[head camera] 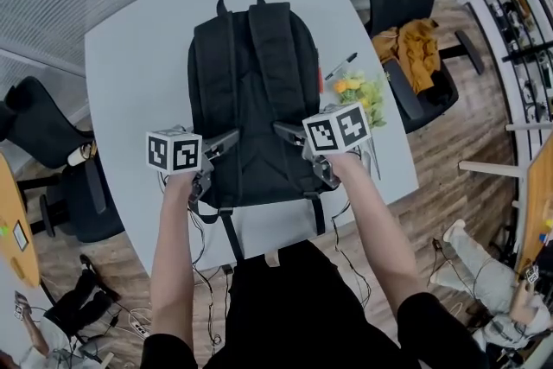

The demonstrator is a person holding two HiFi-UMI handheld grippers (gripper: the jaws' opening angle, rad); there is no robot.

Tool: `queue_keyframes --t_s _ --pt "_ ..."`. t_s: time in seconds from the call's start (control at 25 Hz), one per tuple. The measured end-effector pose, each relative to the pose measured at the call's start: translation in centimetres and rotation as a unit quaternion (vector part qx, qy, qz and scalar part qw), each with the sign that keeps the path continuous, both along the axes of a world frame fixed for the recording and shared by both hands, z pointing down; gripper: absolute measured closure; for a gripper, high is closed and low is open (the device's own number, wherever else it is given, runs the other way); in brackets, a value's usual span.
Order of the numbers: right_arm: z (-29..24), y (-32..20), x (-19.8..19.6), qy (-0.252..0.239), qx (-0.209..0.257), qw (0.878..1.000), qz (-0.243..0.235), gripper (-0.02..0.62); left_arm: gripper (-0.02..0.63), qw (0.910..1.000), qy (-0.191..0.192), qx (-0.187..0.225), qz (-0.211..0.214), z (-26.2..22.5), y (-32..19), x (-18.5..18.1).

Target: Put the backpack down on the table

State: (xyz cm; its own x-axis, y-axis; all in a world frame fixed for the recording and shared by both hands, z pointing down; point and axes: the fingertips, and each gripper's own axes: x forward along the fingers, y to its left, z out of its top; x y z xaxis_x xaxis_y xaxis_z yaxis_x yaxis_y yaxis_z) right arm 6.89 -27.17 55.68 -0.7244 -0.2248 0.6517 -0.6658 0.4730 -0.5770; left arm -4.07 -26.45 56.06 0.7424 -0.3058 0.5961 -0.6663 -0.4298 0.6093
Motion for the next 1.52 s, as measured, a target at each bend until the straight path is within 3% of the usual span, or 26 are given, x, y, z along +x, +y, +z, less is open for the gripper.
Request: queue_keyframes --t_s 0.28,0.76,1.52 --pt "1.4 -0.9 0.1 0.006 0.025 1.000 -0.001 0.348 0.387 0.9999 0.014 -0.004 -0.007 1.7 -0.5 -0.5" --pt "4.2 -2.5 0.1 0.017 0.003 1.000 0.011 0.301 0.337 0.9983 0.032 -0.039 -0.029 5.0 -2.0 -1.7" --pt "6.8 -3.6 0.4 0.028 -0.068 0.997 0.028 0.222 0.238 0.9957 -0.007 -0.063 -0.068 7.6 -3.2 -3.3"
